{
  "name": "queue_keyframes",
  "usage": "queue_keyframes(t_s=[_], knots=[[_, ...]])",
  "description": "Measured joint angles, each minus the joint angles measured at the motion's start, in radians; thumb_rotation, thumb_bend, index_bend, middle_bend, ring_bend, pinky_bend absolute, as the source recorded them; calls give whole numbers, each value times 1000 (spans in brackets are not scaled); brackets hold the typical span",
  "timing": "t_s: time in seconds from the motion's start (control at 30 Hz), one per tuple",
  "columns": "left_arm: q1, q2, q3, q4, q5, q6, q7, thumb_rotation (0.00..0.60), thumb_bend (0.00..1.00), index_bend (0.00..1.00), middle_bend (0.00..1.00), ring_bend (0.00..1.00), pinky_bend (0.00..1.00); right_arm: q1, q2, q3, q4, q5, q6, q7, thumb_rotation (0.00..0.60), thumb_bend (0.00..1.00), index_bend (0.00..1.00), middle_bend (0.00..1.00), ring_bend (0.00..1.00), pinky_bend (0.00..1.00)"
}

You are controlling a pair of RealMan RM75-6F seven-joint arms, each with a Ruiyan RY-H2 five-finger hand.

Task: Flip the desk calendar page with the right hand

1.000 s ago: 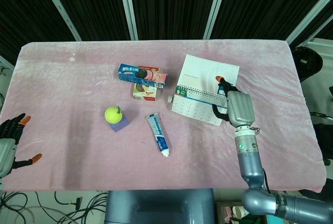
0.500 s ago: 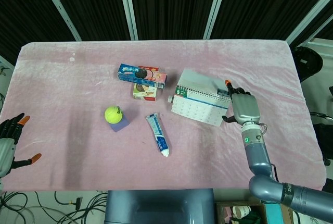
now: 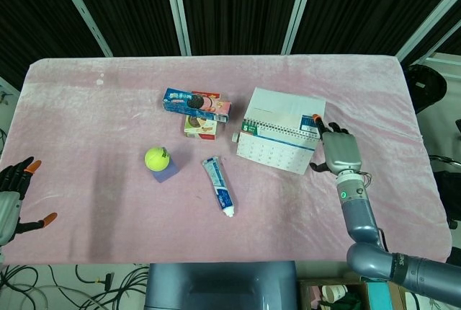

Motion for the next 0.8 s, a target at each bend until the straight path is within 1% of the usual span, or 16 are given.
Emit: queue_keyframes(t_s=[0.07,0.17,0.27,0.43,0.6,0.7,0.8], knots=[[1,0,1,1,4,3,4,600,0,0,0,0,0,-11,19,-7,-13,-29,5,13,600,123,0,30,22,131],[3,1,5,0,14,9,9,600,0,0,0,0,0,-38,60,-33,-39,-89,13,30,600,123,0,16,16,126],[5,-1,8,0,22,14,15,600,0,0,0,0,0,-80,102,-68,-62,-169,31,62,600,123,0,2,11,126],[7,-4,12,1,30,19,30,600,0,0,0,0,0,-187,173,-148,-80,-346,83,164,600,123,0,0,8,126],[9,-7,13,2,33,24,41,600,0,0,0,0,0,-311,237,-243,-55,-526,153,304,600,124,0,0,2,126],[10,-8,12,4,32,27,44,600,0,0,0,0,0,-375,268,-291,-21,-612,201,378,600,121,0,0,0,120],[9,-9,12,8,32,26,49,600,0,0,0,0,0,-425,288,-329,25,-689,252,416,600,110,0,0,0,113]])
